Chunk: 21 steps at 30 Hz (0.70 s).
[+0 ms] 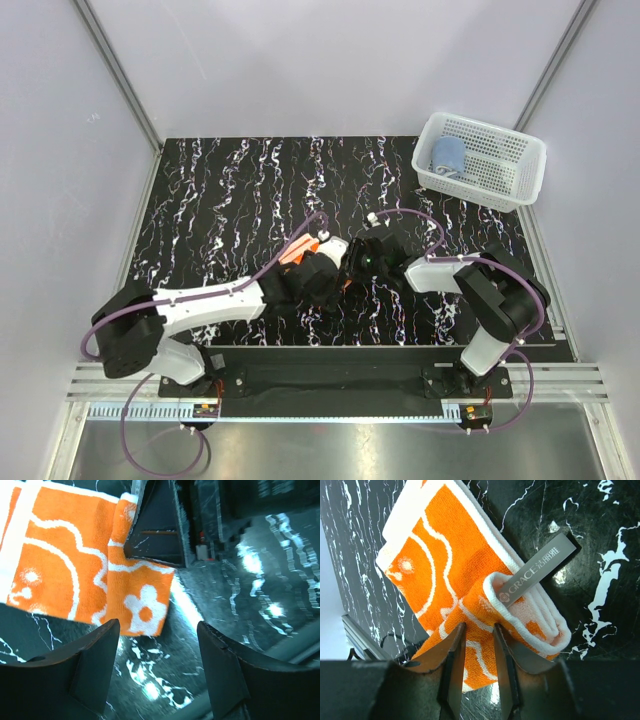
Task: Roll the towels
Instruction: Roll the towel
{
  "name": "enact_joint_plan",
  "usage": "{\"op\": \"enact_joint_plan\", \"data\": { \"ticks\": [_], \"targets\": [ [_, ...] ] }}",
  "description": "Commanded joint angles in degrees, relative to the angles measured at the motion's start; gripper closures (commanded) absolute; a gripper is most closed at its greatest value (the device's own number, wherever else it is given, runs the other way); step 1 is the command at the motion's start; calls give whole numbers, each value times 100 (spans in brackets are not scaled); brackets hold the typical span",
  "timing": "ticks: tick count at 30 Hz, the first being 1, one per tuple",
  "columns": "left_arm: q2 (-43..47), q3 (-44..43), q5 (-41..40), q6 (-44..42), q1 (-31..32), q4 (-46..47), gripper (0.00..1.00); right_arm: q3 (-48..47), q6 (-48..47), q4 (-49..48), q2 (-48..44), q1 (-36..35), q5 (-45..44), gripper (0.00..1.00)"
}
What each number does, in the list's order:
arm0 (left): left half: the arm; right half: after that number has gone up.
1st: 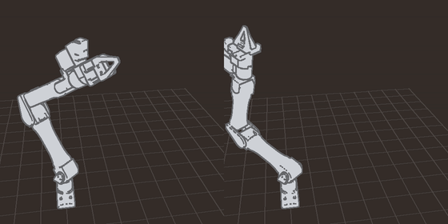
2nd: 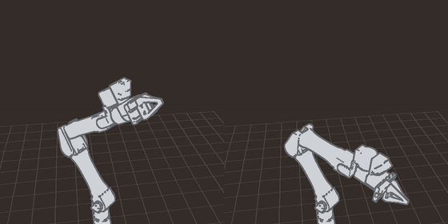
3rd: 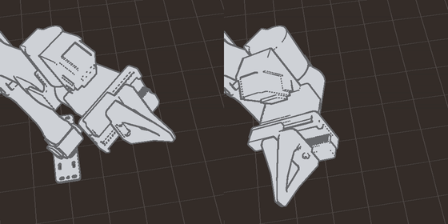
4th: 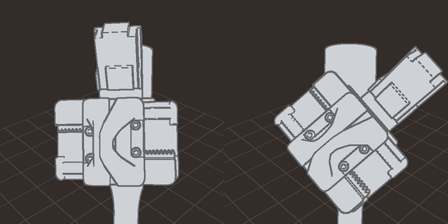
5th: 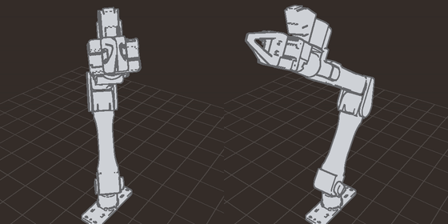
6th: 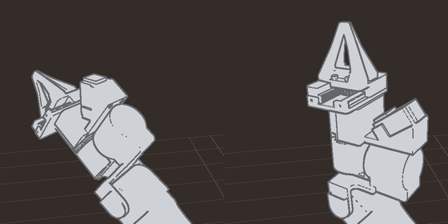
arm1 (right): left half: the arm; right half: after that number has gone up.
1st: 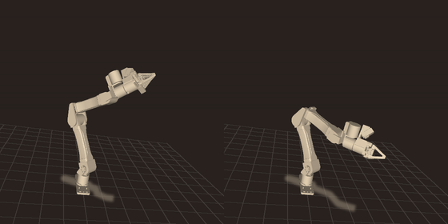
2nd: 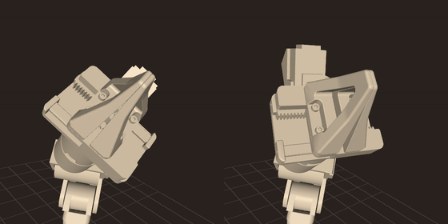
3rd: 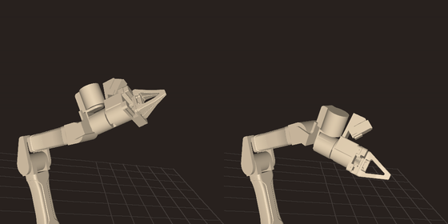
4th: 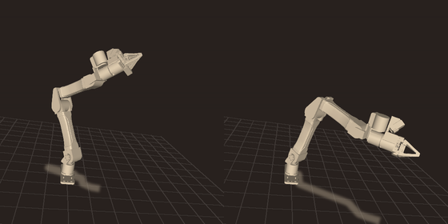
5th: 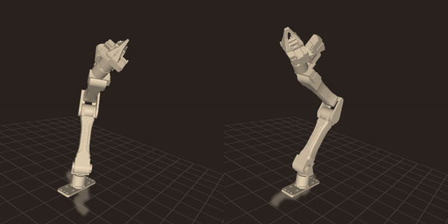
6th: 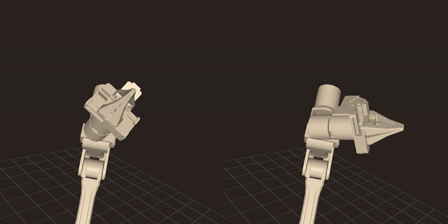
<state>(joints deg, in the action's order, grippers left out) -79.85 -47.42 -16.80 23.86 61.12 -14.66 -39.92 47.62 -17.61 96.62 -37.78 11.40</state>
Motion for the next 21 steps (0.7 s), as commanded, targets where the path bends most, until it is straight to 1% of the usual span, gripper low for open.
{"op": "enact_joint_plan", "data": {
  "ticks": [1,12,18,21],
  "targets": [
    [-249,-154,-140,-478,14,621,33,-77,-226,547,-126,-63,-252,64],
    [-1111,-49,-315,-672,5,1008,34,-235,-358,820,-99,-63,-234,64],
    [-1146,338,-421,-514,-4,1167,34,-332,-455,1031,-135,-54,-261,65],
    [-1103,356,-421,-478,-4,1088,35,-419,-560,1188,-178,-54,-313,65]
  ]
}}
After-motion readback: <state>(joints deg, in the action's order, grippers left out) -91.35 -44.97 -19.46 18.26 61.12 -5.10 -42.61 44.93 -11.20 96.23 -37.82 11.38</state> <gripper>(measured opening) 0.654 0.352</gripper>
